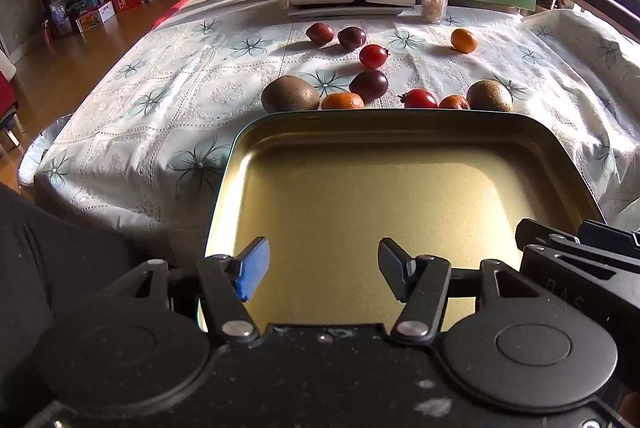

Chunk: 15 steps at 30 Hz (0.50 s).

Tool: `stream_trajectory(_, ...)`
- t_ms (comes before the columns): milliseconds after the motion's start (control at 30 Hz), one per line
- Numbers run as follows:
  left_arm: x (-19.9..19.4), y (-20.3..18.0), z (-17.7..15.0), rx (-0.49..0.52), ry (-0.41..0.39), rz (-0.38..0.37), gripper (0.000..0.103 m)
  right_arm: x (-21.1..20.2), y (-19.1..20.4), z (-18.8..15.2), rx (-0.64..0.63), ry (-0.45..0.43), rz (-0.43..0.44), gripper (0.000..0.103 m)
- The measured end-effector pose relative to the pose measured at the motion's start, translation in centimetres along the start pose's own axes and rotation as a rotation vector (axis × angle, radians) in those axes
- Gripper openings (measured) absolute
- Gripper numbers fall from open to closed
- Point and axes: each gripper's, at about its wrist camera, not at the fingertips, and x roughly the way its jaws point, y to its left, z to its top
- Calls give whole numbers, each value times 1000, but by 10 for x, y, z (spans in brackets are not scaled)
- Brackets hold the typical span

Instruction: Organize fruits

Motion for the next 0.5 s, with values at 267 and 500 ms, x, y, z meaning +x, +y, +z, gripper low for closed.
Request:
stream_trajectory(267, 3, 4, 0, -24, 53, -25, 62, 6, 0, -1, -3, 59, 2, 55)
stream_trajectory(500, 7, 7, 1, -44, 85, -36, 62, 9, 0, -1, -8, 85, 1, 55)
